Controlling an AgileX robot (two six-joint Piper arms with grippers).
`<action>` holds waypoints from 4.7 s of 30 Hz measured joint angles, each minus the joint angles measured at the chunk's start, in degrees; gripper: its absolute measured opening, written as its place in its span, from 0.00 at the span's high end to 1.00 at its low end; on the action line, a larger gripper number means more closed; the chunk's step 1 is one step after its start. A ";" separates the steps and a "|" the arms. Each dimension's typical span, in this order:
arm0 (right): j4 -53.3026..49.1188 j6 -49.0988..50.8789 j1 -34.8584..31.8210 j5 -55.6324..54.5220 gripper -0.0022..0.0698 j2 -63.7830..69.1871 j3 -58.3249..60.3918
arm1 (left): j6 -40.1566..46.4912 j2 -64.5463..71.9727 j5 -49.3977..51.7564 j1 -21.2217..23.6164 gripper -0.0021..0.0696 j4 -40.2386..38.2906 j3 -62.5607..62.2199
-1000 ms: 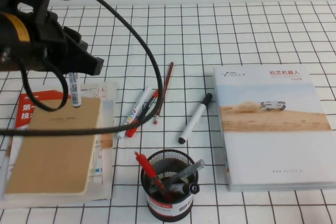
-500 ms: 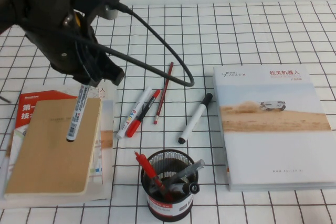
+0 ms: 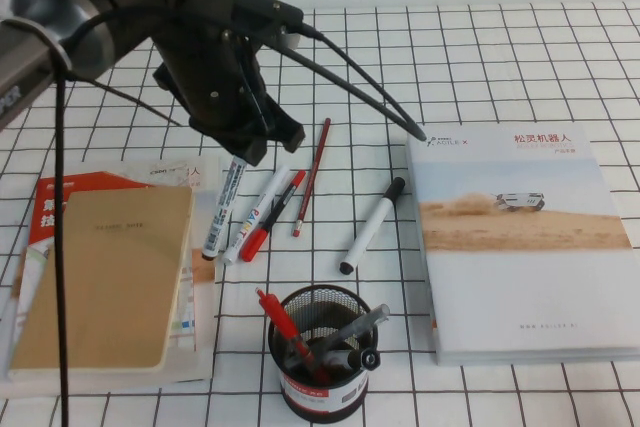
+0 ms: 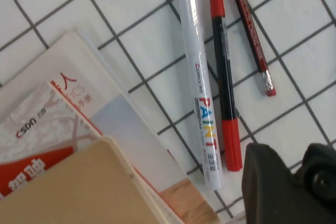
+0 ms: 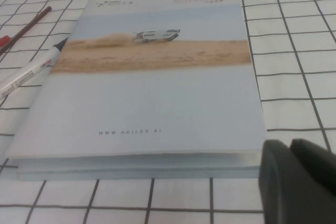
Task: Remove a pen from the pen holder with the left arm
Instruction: 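Take a marker out of the pen holder and lay it on the table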
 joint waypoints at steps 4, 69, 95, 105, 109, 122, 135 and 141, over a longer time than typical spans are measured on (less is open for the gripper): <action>0.00 0.00 0.00 0.00 0.99 0.00 0.00 | 0.43 3.47 0.00 0.00 0.83 -0.58 -2.99; 0.00 0.00 0.00 0.00 0.99 0.00 0.00 | 4.01 -38.38 -45.31 5.32 0.97 -7.22 44.22; 0.00 0.00 0.00 0.00 0.99 0.00 0.00 | -7.77 -73.77 -50.50 5.32 0.97 2.68 70.82; 0.00 0.00 0.00 0.00 0.99 0.00 0.00 | -10.45 -84.86 -65.38 10.47 0.97 6.54 85.63; 0.00 0.00 0.00 0.00 0.99 0.00 0.00 | -10.45 -95.26 -66.27 15.80 0.97 6.67 90.85; 0.00 0.00 0.00 0.00 0.99 0.00 0.00 | -10.45 -109.99 -67.11 28.35 0.97 -0.05 103.29; 0.00 0.00 0.00 0.00 0.99 0.00 0.00 | -10.88 -109.99 -54.45 28.50 0.98 -0.06 103.66; 0.00 0.00 0.00 0.00 0.99 0.00 0.00 | -10.88 -109.99 -49.20 28.50 0.98 2.08 103.66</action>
